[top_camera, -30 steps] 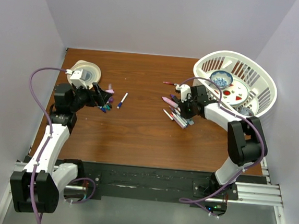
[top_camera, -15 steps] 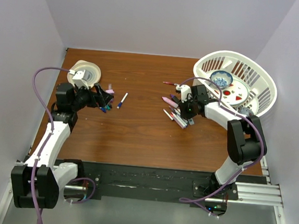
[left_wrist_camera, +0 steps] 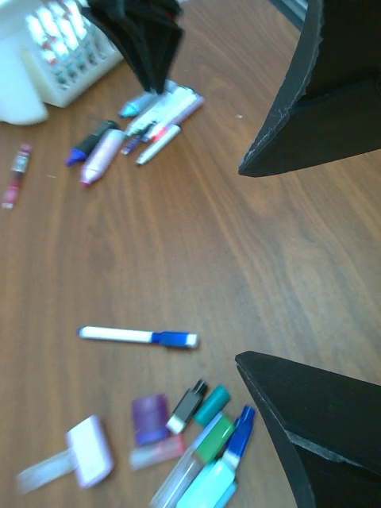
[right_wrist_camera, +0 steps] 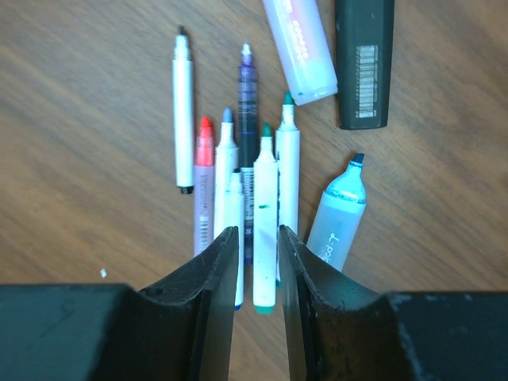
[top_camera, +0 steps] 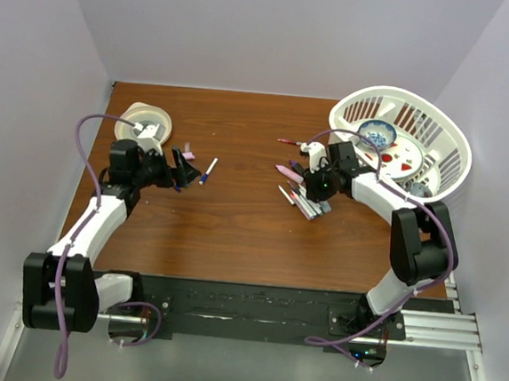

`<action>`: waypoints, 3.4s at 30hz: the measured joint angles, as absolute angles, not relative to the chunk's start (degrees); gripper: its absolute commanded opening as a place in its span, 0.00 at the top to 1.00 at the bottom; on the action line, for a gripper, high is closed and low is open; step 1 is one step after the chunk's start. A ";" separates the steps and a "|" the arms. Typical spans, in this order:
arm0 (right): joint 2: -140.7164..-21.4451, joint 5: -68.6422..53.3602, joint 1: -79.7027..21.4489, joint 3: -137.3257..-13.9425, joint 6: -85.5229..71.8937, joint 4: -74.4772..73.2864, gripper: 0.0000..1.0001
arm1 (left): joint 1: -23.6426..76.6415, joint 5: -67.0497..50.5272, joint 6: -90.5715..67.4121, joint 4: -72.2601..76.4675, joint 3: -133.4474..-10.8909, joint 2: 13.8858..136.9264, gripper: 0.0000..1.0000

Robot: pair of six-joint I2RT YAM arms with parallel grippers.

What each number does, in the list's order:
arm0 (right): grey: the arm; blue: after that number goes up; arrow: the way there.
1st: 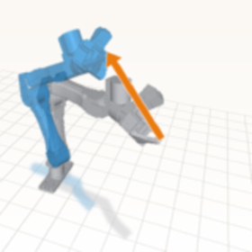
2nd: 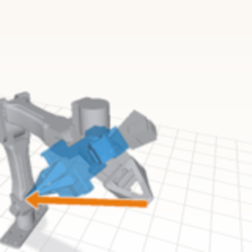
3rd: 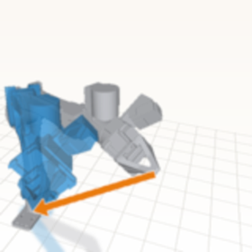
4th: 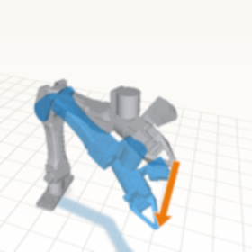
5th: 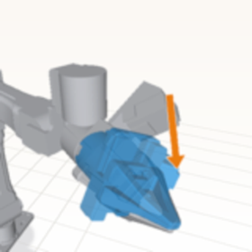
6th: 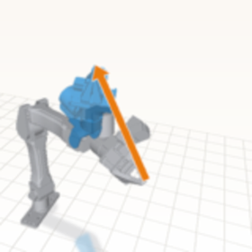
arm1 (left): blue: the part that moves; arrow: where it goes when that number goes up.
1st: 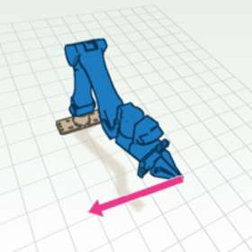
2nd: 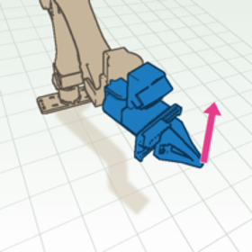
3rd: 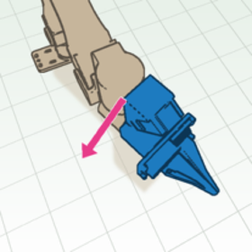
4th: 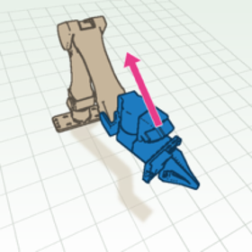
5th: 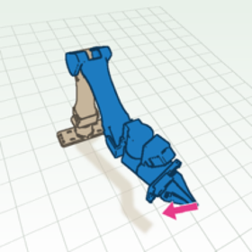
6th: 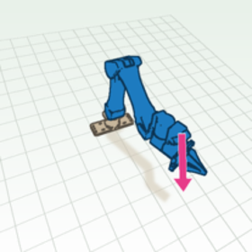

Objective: Open the pen caps

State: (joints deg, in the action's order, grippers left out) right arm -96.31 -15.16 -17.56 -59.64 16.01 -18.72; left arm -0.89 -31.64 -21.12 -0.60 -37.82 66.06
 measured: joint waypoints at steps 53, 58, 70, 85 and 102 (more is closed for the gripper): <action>-83.83 -45.25 -17.50 -61.95 31.64 -30.39 0.64 | 20.18 4.05 -4.69 -30.04 -74.06 110.48 0.94; -80.86 -51.79 -17.65 -60.51 37.98 -33.15 0.50 | 20.05 -8.29 -5.15 -28.82 -71.31 107.26 0.99; -70.41 -55.42 -24.45 -51.51 62.70 -37.28 0.37 | 32.62 -45.32 -9.04 -23.35 -60.38 101.25 1.00; -72.64 -40.36 -36.56 -47.31 72.71 -37.23 0.56 | 40.64 -53.89 -11.46 -19.70 -59.77 101.38 1.00; -72.73 -34.24 -38.22 -46.37 72.18 -33.80 1.00 | 40.80 -52.60 -13.45 -19.66 -59.77 96.33 0.82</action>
State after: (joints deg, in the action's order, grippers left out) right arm -72.73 -34.24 -38.22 -46.37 72.18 -33.80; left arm 40.80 -52.60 -13.45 -19.66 -59.77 96.33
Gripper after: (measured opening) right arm 0.104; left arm 0.182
